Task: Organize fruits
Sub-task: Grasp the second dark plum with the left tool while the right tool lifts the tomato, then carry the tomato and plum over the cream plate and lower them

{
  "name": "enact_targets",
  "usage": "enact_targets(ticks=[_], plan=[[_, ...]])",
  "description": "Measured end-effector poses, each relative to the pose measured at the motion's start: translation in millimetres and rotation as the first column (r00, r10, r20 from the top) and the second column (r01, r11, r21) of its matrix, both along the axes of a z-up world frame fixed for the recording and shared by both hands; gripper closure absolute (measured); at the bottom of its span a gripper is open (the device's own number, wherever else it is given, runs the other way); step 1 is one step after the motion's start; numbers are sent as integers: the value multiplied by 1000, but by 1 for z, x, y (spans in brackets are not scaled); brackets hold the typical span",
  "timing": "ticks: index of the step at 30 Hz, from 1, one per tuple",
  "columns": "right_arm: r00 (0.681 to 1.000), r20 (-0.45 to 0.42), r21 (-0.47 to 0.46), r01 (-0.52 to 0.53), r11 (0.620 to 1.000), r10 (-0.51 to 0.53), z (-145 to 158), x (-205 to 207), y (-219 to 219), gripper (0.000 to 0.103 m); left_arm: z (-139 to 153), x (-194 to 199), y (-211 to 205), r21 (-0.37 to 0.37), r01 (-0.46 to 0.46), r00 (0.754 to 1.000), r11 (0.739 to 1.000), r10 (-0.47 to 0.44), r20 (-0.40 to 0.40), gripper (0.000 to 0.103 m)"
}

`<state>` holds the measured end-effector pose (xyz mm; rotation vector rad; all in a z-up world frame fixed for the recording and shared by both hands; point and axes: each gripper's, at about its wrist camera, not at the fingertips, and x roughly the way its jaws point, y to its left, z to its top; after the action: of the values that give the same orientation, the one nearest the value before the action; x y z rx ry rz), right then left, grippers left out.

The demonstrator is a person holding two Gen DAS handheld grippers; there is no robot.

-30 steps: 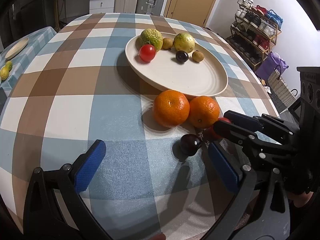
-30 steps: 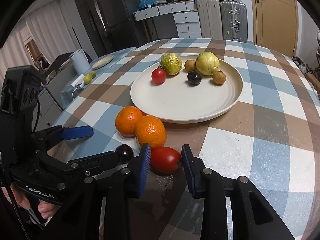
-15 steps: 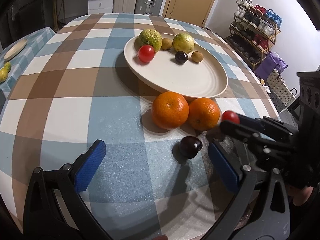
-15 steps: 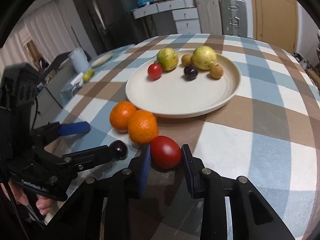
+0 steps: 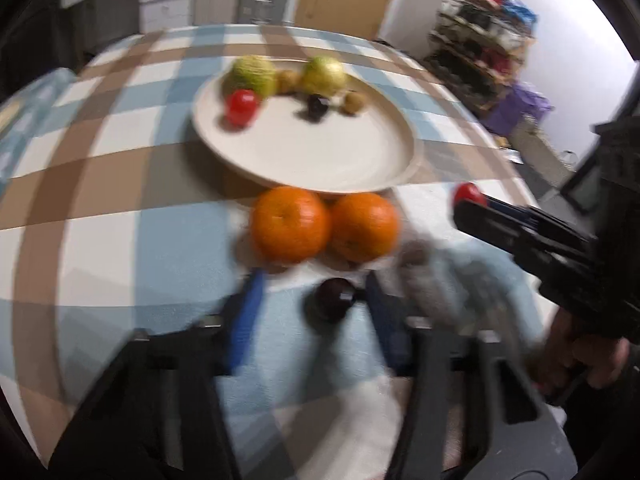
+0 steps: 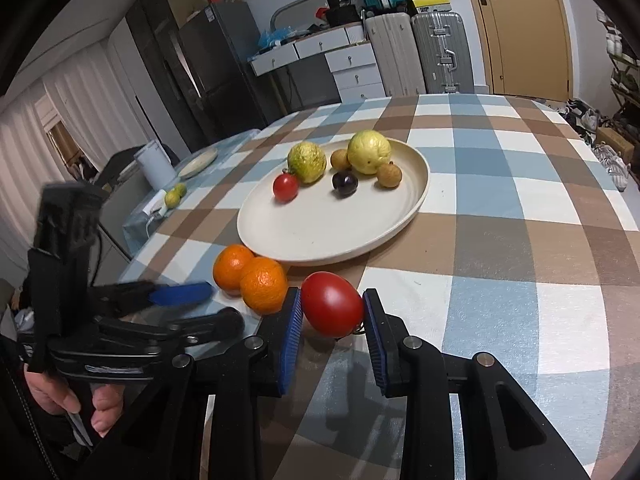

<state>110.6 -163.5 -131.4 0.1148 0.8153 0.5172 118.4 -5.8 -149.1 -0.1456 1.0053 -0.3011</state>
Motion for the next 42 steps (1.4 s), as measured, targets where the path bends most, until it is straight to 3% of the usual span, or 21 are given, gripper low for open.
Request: enact_targets(ticks=[1, 2, 13, 21, 30, 42], plan=[[1000, 4, 3, -1, 1000, 1, 1, 1, -1, 72, 1, -1, -2, -7, 12, 1000, 1000, -12, -1, 80], [1000, 8, 4, -1, 1000, 1, 2, 1, -2, 72, 3, -2, -5, 4, 25, 1000, 1000, -25, 5, 81], [999, 39, 34, 3, 999, -4, 13, 18, -6, 72, 37, -5, 8, -57, 62, 997, 996, -59, 44, 81], [999, 53, 65, -13, 998, 10, 25, 46, 2, 72, 64, 39, 38, -93, 5, 995, 996, 5, 103, 81], [997, 19, 54, -75, 996, 74, 24, 89, 31, 72, 35, 96, 56, -103, -36, 997, 994, 42, 58, 81], [990, -98, 34, -103, 994, 106, 2, 149, 70, 72, 16, 118, 61, -98, -26, 997, 995, 32, 67, 81]])
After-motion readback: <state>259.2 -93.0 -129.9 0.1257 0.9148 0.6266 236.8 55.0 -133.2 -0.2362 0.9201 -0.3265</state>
